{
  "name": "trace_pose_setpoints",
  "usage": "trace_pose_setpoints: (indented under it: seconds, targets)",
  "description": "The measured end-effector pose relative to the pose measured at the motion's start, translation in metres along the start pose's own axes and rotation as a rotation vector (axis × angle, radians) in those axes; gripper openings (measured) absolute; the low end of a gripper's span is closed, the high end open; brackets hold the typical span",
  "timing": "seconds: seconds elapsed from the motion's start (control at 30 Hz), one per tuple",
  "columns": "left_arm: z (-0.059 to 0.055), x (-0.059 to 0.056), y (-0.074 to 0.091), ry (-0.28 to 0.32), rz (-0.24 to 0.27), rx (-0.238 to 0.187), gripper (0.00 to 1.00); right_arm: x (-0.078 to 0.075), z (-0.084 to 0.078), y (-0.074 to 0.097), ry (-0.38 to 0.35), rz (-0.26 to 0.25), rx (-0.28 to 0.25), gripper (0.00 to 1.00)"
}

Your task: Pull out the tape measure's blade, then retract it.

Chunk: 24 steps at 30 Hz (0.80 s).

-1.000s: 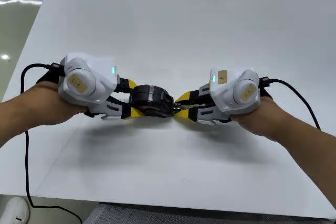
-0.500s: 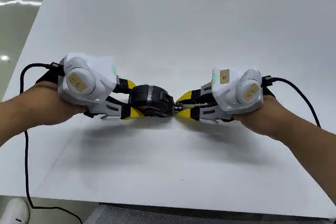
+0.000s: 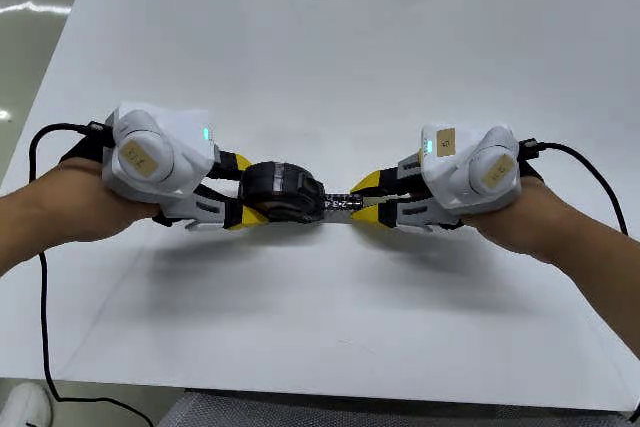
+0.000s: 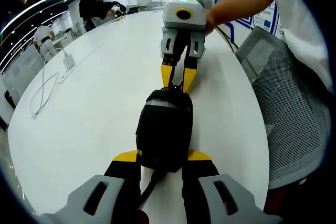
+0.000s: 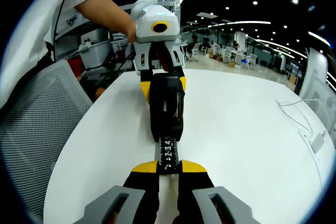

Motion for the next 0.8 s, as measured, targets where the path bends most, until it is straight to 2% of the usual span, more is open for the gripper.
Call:
trace_pose_setpoints:
  seconds: [0.8]
  targets:
    - [0.0, 0.0, 0.0, 0.005, 0.0, 0.001, 0.25, -0.003, -0.012, 0.03, -0.001, -0.033, 0.092, 0.08]
Point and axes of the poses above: the centre of the closed fingertips' face, and the gripper's own axes: y roughly backward along the fingers, x roughly to its left, z roughly out of its top, the point moved 10 cm from there along y, roughly backward along the fingers, and after that the axes turned 9 degrees about -y, right-handed, at the moved point
